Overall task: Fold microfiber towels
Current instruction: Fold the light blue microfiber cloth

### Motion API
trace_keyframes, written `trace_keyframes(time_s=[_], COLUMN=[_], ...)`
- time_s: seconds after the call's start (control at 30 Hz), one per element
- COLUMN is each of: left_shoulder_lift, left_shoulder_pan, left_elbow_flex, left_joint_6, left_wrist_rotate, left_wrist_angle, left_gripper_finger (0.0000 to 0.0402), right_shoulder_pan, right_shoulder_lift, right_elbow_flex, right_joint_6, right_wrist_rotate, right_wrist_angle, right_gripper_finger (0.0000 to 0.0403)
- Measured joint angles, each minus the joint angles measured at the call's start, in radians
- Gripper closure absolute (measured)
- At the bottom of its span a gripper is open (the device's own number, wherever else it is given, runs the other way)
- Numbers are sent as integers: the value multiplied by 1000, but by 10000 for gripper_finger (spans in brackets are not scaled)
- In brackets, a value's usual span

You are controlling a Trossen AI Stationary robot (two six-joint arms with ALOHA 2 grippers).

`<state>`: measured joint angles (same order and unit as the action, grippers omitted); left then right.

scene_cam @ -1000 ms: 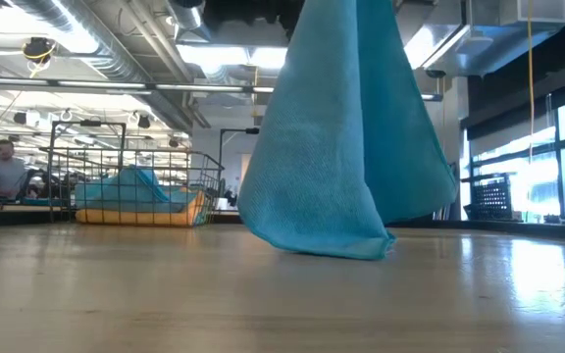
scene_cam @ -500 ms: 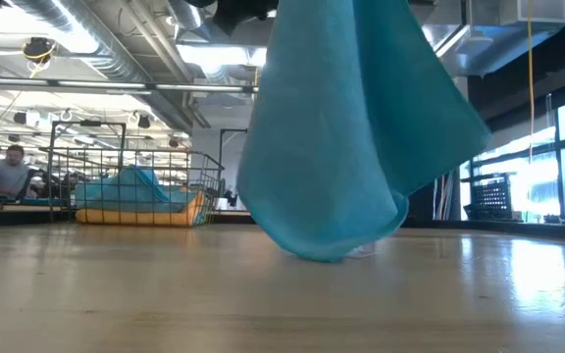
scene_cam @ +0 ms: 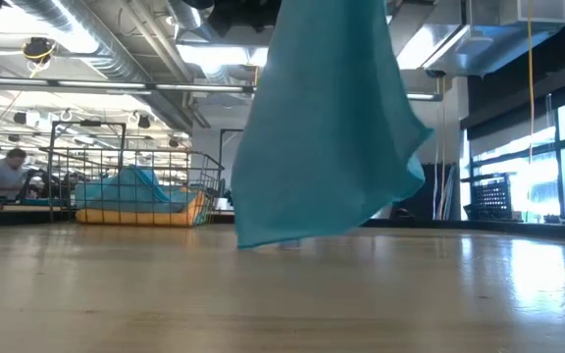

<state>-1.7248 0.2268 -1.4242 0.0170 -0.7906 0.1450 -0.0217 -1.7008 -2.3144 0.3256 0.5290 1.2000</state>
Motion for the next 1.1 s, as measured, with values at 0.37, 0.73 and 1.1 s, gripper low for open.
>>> trace_keyframes(time_s=[0.37,0.73,1.1], left_shoulder_lift=[70,195,315], left_shoulder_pan=[67,191,209], left_elbow_flex=[-2,-2,0], left_joint_6=[-51,-85,-152], left_wrist_rotate=[121,141,342], left_wrist_angle=[116,231,485], left_gripper_finger=[401,401,401], right_shoulder_pan=[32,46,10], right_shoulder_lift=[46,44,41], right_elbow_flex=[-40,-40,-36], right_joint_6=[2,-6,-56], right_wrist_rotate=[-74,-122,-528], right_wrist_angle=[128,180,327], right_gripper_finger=[397,397,397])
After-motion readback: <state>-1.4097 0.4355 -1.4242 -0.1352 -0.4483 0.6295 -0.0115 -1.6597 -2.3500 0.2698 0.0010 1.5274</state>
